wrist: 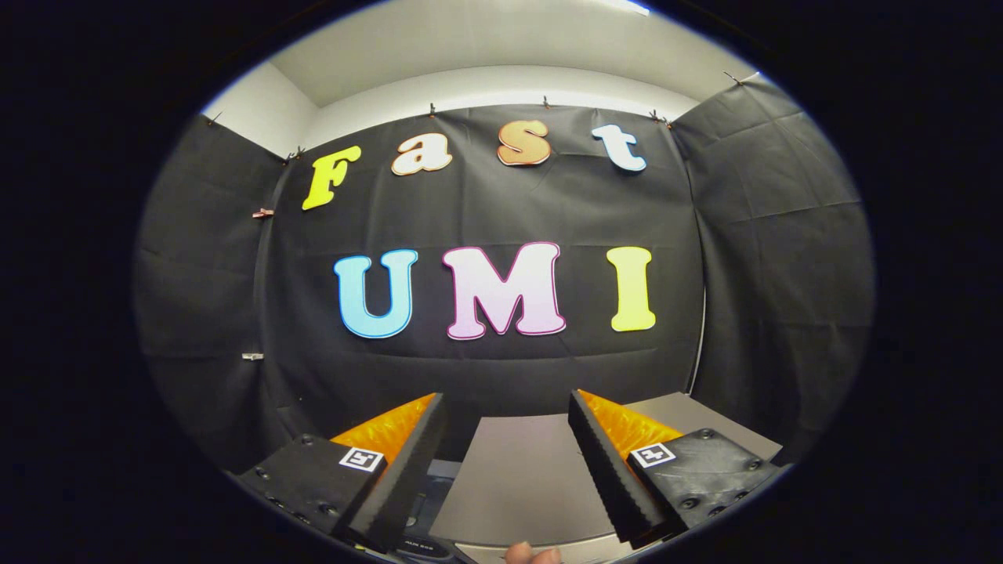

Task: Put the clothes into the washing machine and then close the washing machine lid.

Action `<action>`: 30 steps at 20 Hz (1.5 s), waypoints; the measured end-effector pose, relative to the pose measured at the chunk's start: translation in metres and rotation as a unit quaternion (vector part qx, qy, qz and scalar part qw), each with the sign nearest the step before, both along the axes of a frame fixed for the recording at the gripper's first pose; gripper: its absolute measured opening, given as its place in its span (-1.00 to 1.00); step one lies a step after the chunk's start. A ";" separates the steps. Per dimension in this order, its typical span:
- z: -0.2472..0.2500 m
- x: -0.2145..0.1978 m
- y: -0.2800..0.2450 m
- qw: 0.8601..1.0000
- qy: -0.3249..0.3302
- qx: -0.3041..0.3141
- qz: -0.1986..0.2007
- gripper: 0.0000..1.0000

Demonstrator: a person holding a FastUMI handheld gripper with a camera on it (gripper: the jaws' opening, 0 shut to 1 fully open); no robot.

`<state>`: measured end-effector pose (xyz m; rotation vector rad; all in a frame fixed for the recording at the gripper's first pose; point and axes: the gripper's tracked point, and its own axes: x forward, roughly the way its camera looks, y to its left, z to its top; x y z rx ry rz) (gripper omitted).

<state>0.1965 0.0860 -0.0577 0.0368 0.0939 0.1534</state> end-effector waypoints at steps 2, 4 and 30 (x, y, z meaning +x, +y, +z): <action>0.000 -0.007 0.002 1.000 -0.005 -0.004 0.003 0.97; 0.000 -0.009 0.003 1.000 -0.008 -0.008 0.004 0.97; -0.002 -0.001 -0.016 1.000 -0.003 0.001 -0.027 0.97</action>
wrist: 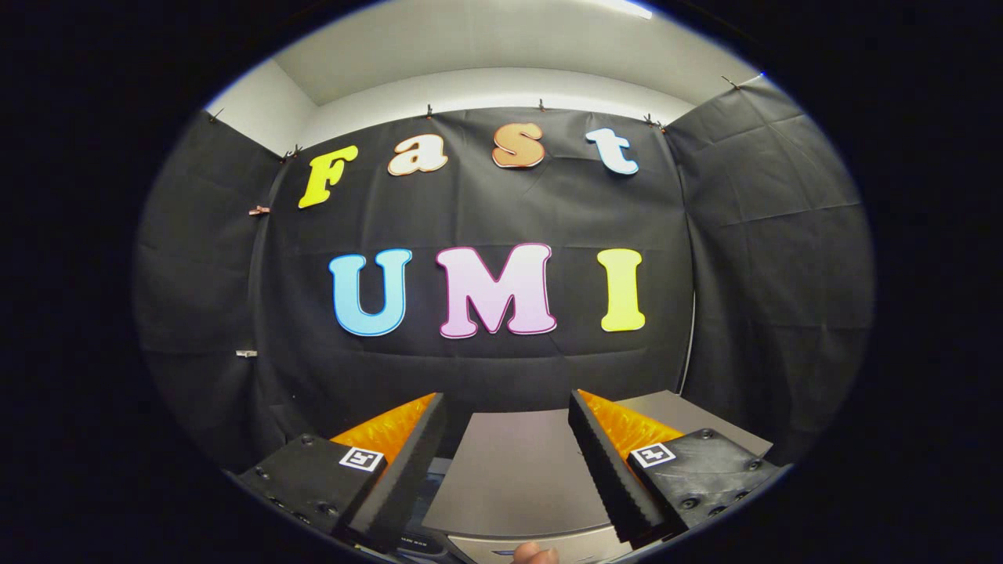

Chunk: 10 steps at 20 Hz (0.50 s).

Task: Put the clothes into the washing machine and then close the washing machine lid.

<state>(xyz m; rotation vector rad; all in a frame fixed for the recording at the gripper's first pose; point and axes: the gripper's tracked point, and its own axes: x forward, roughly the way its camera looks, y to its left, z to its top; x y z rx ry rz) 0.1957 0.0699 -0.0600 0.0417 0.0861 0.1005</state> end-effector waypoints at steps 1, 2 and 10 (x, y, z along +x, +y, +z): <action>0.000 0.001 -0.002 1.000 0.000 -0.001 -0.002 0.97; -0.001 0.000 -0.003 1.000 0.000 -0.003 -0.003 0.97; -0.031 0.004 0.014 0.999 0.024 -0.010 0.018 0.97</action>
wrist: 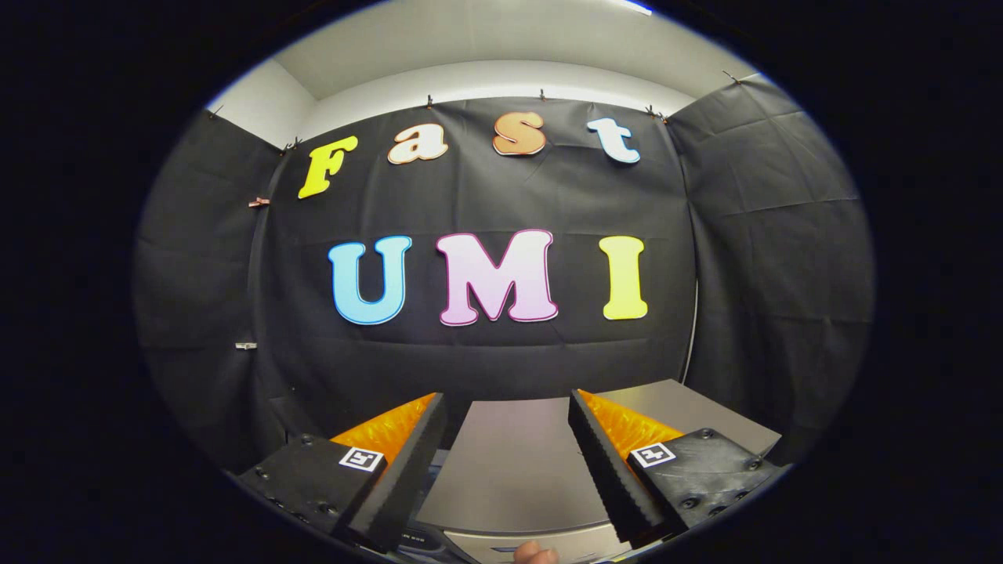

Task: Put the clothes into the washing machine and then close the washing machine lid.

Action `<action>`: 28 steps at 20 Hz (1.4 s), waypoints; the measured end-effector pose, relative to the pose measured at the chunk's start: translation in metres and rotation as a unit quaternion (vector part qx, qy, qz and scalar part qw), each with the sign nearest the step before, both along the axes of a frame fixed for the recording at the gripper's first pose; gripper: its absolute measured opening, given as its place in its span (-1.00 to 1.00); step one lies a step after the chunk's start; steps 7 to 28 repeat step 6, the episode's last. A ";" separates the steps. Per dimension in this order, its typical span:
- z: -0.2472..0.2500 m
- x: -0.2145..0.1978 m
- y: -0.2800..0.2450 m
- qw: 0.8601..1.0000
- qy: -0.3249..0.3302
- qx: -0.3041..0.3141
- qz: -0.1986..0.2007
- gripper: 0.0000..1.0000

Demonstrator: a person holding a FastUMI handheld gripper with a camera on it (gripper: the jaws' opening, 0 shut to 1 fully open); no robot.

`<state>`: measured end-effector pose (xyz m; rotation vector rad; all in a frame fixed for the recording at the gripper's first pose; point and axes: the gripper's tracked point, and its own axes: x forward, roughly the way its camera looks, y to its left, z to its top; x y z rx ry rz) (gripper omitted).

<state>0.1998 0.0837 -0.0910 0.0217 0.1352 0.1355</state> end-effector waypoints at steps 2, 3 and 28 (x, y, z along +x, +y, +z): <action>-0.005 0.002 0.009 1.000 0.005 -0.004 0.011 0.97; -0.005 0.003 0.014 1.000 0.003 -0.004 0.018 0.97; 0.000 0.006 0.020 1.000 -0.010 -0.005 0.024 0.97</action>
